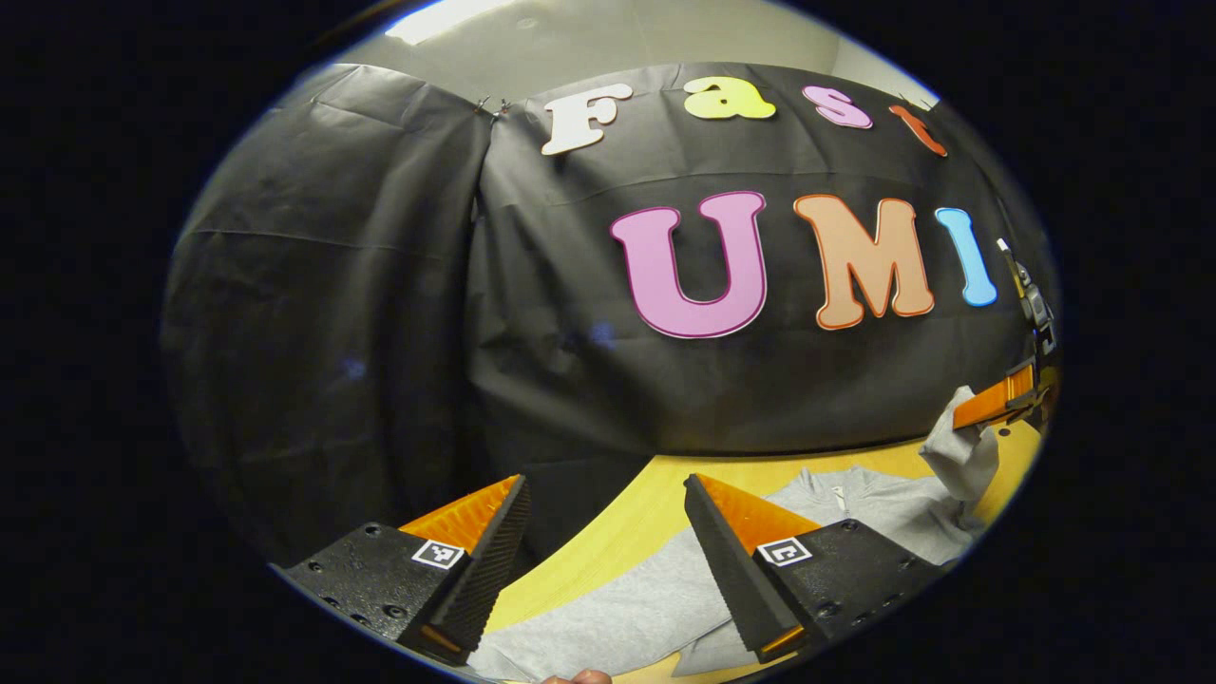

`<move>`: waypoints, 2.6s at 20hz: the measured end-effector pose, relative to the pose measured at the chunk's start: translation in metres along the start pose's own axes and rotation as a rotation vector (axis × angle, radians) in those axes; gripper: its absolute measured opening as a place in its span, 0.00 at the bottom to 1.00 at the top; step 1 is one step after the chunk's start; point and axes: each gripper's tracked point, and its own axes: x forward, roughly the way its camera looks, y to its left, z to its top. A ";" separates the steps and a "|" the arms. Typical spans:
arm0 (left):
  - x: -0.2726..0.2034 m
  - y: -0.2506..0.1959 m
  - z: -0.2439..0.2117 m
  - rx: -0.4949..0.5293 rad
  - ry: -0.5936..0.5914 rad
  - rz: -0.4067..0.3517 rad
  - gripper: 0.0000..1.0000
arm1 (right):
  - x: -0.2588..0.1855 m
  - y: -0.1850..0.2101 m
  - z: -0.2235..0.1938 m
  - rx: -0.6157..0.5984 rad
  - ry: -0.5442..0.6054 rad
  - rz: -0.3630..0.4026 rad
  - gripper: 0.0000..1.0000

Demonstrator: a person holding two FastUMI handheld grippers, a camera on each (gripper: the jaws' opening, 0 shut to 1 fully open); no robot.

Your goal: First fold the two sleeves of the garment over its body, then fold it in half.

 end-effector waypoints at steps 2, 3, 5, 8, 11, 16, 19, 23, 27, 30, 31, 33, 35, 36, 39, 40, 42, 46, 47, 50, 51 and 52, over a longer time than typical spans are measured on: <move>-0.003 0.014 -0.006 -0.005 0.013 0.025 0.95 | 0.017 0.014 -0.009 -0.019 0.029 0.015 0.14; -0.004 0.020 -0.009 -0.006 0.018 0.038 0.96 | 0.026 0.019 -0.015 -0.030 0.048 0.017 0.14; -0.006 0.033 -0.016 -0.007 0.038 0.060 0.95 | 0.046 0.030 -0.031 -0.048 0.085 0.020 0.14; -0.009 0.050 -0.024 -0.006 0.059 0.093 0.98 | 0.082 0.044 -0.065 -0.063 0.172 0.033 0.14; -0.014 0.068 -0.032 0.004 0.076 0.125 0.96 | 0.108 0.048 -0.101 -0.067 0.257 0.026 0.15; -0.025 0.095 -0.049 0.003 0.125 0.176 0.96 | 0.130 0.033 -0.132 -0.010 0.362 -0.026 0.15; -0.032 0.109 -0.063 0.016 0.154 0.197 0.96 | 0.137 0.039 -0.132 -0.003 0.381 -0.068 0.14; -0.032 0.123 -0.077 0.024 0.186 0.204 0.99 | 0.133 0.071 -0.133 0.109 0.368 0.028 0.39; -0.029 0.127 -0.103 0.008 0.228 0.194 0.96 | 0.122 0.076 -0.117 0.007 0.298 0.032 0.95; -0.029 0.121 -0.133 -0.018 0.281 0.177 0.96 | 0.100 0.073 -0.105 -0.047 0.262 0.024 0.96; -0.030 0.119 -0.146 -0.026 0.307 0.175 0.96 | 0.091 0.070 -0.100 -0.059 0.251 0.020 0.96; -0.033 0.116 -0.170 -0.053 0.370 0.164 0.96 | 0.073 0.063 -0.091 -0.092 0.228 0.008 0.96; -0.035 0.108 -0.194 -0.093 0.427 0.162 0.96 | 0.056 0.054 -0.083 -0.127 0.204 -0.007 0.96; -0.036 0.106 -0.206 -0.111 0.456 0.163 0.96 | 0.048 0.049 -0.081 -0.136 0.195 -0.015 0.95; -0.041 0.102 -0.241 -0.139 0.545 0.172 0.96 | 0.026 0.038 -0.076 -0.152 0.184 -0.039 0.96; -0.043 0.101 -0.250 -0.146 0.571 0.179 0.96 | 0.019 0.038 -0.073 -0.153 0.175 -0.039 0.96; -0.045 0.101 -0.265 -0.171 0.610 0.194 0.96 | 0.008 0.035 -0.068 -0.159 0.162 -0.044 0.96; -0.047 0.102 -0.282 -0.241 0.671 0.222 0.97 | -0.003 0.023 -0.065 -0.173 0.150 -0.064 0.96; -0.048 0.100 -0.286 -0.254 0.686 0.232 0.98 | -0.005 0.021 -0.063 -0.172 0.146 -0.068 0.96; -0.046 0.102 -0.291 -0.211 0.707 0.245 0.97 | -0.015 0.015 -0.060 -0.181 0.134 -0.082 0.96; -0.046 0.102 -0.290 -0.174 0.711 0.226 0.94 | -0.017 0.013 -0.059 -0.187 0.132 -0.089 0.96; -0.041 0.101 -0.290 -0.166 0.706 0.208 0.92 | -0.018 0.012 -0.059 -0.189 0.133 -0.089 0.96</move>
